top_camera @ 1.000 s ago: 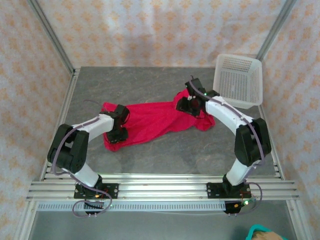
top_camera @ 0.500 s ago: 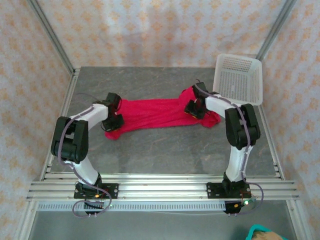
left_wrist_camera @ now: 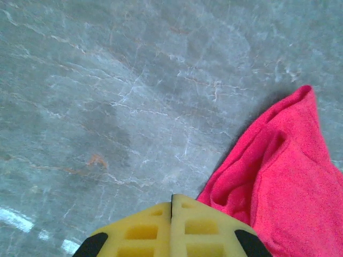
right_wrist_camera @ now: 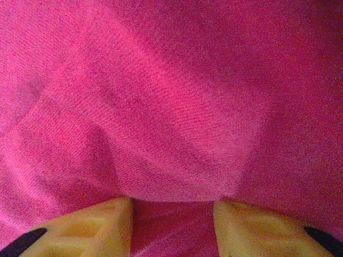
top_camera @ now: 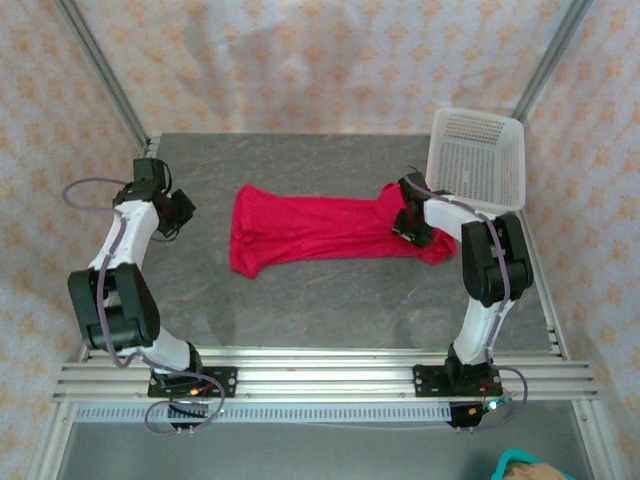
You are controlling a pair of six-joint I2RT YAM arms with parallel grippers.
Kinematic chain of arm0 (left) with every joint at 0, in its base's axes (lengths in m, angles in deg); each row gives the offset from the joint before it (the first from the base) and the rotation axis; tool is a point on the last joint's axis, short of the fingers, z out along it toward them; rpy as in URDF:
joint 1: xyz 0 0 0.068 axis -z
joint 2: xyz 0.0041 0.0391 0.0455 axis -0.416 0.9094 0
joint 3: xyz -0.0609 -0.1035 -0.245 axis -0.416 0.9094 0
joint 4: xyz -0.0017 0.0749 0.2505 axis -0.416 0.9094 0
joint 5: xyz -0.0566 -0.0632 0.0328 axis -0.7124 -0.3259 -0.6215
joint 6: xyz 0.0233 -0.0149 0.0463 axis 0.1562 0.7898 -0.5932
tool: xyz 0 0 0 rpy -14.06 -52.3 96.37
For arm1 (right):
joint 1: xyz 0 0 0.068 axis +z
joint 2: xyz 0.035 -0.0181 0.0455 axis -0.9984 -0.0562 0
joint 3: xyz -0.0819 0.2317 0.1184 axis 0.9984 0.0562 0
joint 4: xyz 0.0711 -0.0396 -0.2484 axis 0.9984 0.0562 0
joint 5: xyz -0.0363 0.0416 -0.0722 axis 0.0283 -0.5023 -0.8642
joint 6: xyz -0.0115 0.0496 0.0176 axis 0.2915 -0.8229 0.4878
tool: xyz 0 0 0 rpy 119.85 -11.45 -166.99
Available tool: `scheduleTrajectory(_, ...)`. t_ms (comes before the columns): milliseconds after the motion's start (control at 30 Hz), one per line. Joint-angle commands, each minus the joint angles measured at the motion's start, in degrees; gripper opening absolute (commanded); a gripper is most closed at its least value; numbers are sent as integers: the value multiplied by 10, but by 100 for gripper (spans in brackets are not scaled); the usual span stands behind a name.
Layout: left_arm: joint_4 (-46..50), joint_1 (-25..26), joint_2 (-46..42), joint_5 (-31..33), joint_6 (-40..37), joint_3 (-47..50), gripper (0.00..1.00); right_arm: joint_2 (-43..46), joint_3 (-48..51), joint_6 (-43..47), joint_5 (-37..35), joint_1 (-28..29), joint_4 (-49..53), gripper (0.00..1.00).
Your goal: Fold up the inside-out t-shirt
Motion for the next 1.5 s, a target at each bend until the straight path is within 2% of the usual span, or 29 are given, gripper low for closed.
scheduleTrajectory(0,28,78,-34,10,-15,27,16,-9,-15,9,-9,-3,30,44)
scheduleTrajectory(133,58,193,-36,58,-9,54,28,-18,-31,14,-5,-2,37,44)
scheduleTrajectory(233,52,245,-35,68,29,86,33,-23,-38,16,0,-3,40,44)
scheduleTrajectory(300,32,264,-31,57,64,110,42,-24,-38,16,3,-2,39,44)
scheduleTrajectory(400,26,270,-8,53,127,124,45,-25,-39,17,5,-1,38,44)
scheduleTrajectory(533,71,276,70,50,149,71,44,-25,-36,21,7,-1,37,43)
scheduleTrajectory(700,77,293,123,56,159,33,42,-26,-33,23,12,0,34,42)
scheduleTrajectory(867,90,295,130,77,159,12,42,-32,-35,26,17,4,33,41)
scheduleTrajectory(1067,117,295,146,107,145,1,53,-38,-38,26,22,5,31,41)
scheduleTrajectory(1200,120,293,159,126,133,11,55,-33,-40,26,23,5,32,41)
scheduleTrajectory(1267,126,288,170,133,126,9,53,-32,-41,26,25,4,32,41)
scheduleTrajectory(1300,130,282,177,135,123,6,48,-32,-41,26,26,4,32,41)
scheduleTrajectory(1400,125,267,178,131,118,9,19,-30,-40,27,26,5,33,41)
scheduleTrajectory(1467,124,266,167,132,120,9,7,-30,-38,28,25,5,33,41)
